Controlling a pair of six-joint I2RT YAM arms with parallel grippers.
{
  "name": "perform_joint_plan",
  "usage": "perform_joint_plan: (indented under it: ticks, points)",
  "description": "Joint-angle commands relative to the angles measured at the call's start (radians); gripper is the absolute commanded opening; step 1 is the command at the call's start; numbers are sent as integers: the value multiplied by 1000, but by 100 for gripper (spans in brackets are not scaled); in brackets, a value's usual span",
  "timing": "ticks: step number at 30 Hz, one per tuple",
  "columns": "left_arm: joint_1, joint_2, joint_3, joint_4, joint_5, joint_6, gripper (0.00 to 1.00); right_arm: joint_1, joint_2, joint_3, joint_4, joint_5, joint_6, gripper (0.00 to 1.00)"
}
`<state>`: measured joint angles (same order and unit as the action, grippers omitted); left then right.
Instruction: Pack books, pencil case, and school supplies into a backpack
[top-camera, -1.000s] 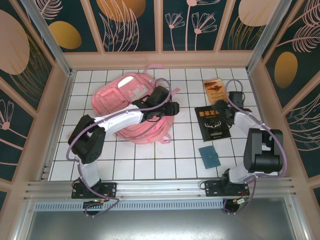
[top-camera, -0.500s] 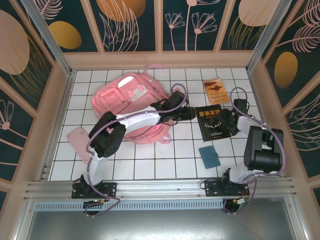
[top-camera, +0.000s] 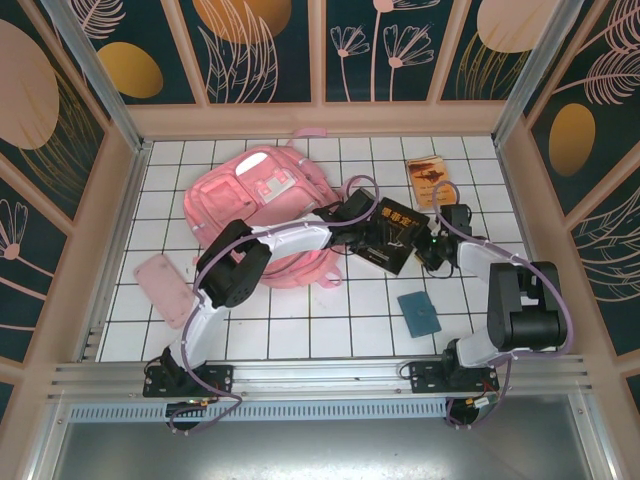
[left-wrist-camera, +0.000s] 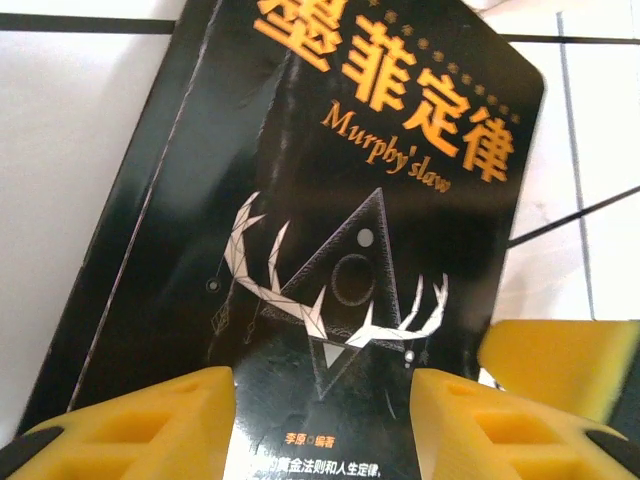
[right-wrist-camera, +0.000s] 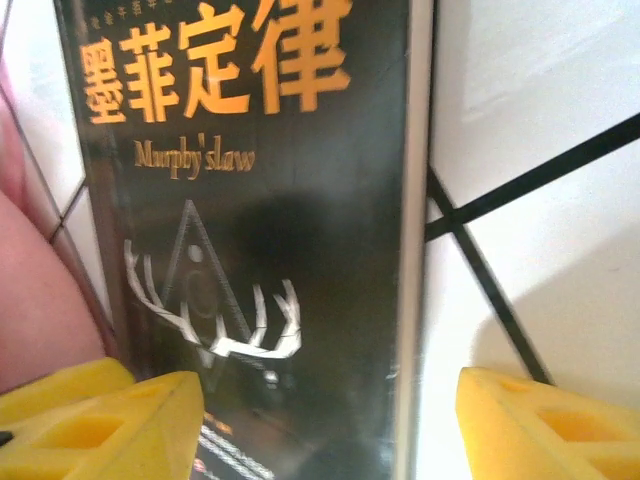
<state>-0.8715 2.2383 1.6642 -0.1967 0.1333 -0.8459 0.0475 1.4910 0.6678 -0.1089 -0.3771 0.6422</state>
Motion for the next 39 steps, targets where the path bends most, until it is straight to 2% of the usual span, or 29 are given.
perform_joint_plan:
  ticks: [1, 5, 10, 18, 24, 32, 39]
  points:
    - [0, 28, 47, -73, -72, 32, 48, -5, 4, 52, -84, 95, -65, 63]
    - [2, 34, 76, -127, -147, 69, 49, -3, 29, 80, -108, 121, -98, 60]
    - [6, 8, 122, -157, -197, 130, 55, -3, 61, 94, -83, 65, -107, 53]
    - [24, 92, 187, -224, -216, 62, 55, 5, 93, 101, -58, 12, -111, 47]
    - [24, 150, 241, -266, -225, 89, 48, 6, 100, 110, -62, 7, -125, 46]
    - [23, 191, 248, -274, -186, 106, 35, 10, 114, 146, -70, -52, -120, 37]
    - [24, 193, 222, -270, -179, 109, 31, 35, 65, 210, -140, -14, -121, 31]
